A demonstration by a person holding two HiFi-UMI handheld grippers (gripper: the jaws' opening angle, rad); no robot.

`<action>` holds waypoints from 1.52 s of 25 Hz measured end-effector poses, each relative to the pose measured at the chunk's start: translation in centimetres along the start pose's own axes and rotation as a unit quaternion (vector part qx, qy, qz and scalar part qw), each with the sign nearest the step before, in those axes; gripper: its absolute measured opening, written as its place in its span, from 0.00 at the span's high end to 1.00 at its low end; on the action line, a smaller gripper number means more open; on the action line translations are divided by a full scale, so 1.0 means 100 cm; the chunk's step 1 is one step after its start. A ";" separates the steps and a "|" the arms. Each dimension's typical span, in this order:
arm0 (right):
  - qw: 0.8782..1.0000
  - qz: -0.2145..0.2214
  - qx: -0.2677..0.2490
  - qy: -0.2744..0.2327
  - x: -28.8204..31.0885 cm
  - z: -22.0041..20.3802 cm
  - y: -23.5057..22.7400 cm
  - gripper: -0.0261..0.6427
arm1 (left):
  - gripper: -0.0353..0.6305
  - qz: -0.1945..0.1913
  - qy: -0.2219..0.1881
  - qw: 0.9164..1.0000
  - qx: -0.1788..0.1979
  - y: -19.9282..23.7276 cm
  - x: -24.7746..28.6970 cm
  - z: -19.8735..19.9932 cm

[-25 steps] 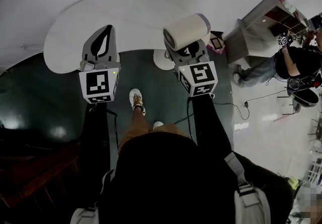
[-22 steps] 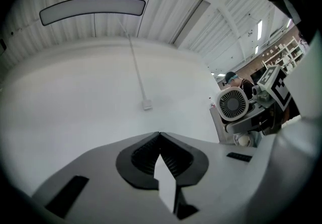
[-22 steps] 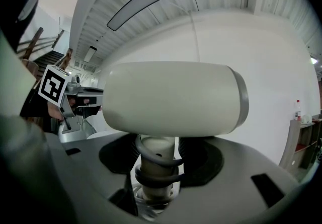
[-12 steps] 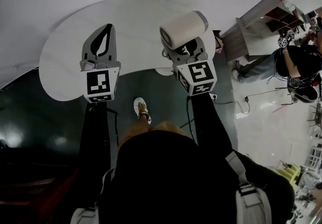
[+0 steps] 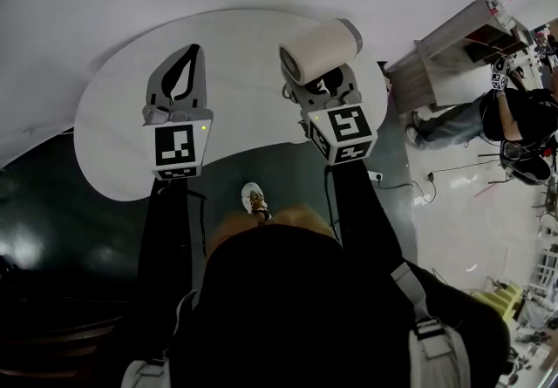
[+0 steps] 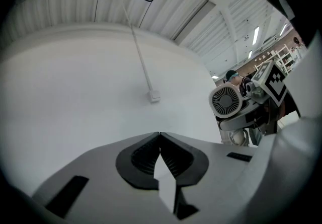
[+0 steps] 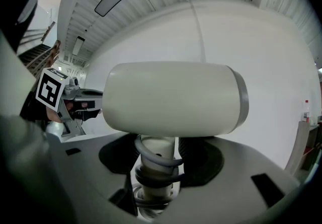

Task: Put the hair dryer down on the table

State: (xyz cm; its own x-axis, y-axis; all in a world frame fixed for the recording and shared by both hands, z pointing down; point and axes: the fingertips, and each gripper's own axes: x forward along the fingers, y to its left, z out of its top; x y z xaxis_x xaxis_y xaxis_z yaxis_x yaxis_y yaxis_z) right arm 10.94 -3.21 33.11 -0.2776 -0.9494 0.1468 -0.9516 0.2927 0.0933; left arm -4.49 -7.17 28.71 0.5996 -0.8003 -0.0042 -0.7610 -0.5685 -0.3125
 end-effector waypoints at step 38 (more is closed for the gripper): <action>0.983 0.177 -0.034 0.033 0.271 -0.009 0.014 0.60 | 0.92 0.087 0.054 0.994 -0.023 0.132 0.117 -0.076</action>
State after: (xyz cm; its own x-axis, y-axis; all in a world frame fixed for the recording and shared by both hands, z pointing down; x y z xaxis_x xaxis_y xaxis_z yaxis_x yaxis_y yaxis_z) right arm 2.25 -28.39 38.10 -0.5778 -0.7784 0.2453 -0.7857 0.6119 0.0909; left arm -9.39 -25.44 31.72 0.4290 -0.9020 0.0487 -0.8633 -0.4253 -0.2716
